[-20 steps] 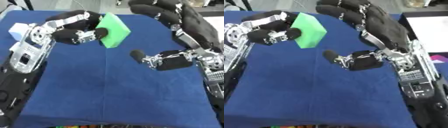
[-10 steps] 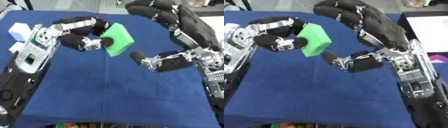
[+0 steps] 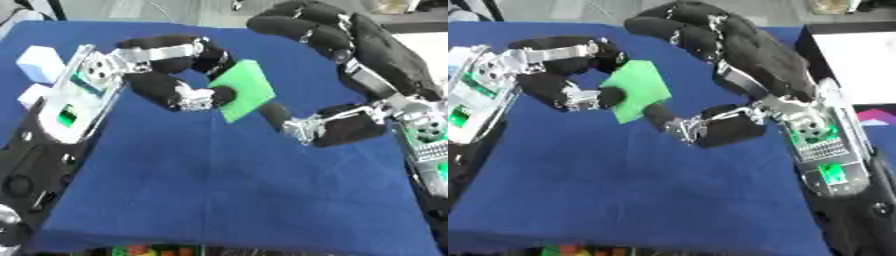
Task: Pick up the objects with one hand, pass them to the other hand, and then place them into the box on the other side of the table.
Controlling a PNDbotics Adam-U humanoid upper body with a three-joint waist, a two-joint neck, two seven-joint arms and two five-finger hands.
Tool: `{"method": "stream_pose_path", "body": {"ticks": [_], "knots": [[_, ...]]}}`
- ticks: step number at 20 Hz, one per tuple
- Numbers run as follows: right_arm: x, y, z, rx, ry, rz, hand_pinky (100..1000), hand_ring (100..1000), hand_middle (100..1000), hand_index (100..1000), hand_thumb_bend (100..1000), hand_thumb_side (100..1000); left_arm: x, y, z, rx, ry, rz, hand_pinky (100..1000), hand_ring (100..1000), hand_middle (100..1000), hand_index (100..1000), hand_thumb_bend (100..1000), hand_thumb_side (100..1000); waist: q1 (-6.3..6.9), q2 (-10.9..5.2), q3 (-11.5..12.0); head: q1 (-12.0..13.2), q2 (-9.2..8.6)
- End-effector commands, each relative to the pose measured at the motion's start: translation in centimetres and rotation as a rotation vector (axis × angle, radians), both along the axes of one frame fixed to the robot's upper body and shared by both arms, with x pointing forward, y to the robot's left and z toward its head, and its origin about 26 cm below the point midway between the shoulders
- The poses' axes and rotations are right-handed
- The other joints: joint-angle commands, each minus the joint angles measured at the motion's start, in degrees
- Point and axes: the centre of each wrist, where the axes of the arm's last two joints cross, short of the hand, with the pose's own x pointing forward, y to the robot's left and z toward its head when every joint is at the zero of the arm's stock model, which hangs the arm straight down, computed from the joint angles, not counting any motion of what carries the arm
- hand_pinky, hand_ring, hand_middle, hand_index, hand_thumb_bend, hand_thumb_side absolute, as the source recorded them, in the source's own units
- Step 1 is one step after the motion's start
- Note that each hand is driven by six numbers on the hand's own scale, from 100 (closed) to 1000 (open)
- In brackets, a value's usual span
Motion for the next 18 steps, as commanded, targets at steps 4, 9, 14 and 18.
{"method": "stream_pose_path", "body": {"ticks": [4,9,14,18], "knots": [[-0.42,-0.02,0.73,-0.015,-0.023,0.022,909,829,800,954,218,350,-0.04,0.01,1.37,0.053,-0.067,-0.011,667,492,409,630,197,596,0.21,-0.97,-0.1,0.0,0.31],[-0.42,-0.05,0.71,-0.04,-0.027,0.033,918,827,788,955,215,337,0.04,-0.47,1.67,0.091,-0.086,-0.033,668,492,409,631,204,596,0.28,-0.99,-0.1,0.0,0.31],[-0.44,-0.01,0.71,-0.058,-0.033,0.046,922,835,790,966,216,325,0.21,-0.38,1.67,0.092,-0.074,-0.034,667,491,408,630,194,604,0.29,-0.98,-0.1,0.1,0.31],[-0.42,-0.12,0.7,-0.079,-0.044,0.065,923,835,790,966,213,327,0.39,-0.08,1.72,0.086,-0.044,-0.029,666,489,406,628,189,607,0.33,-0.96,-0.2,0.2,0.31]]}}
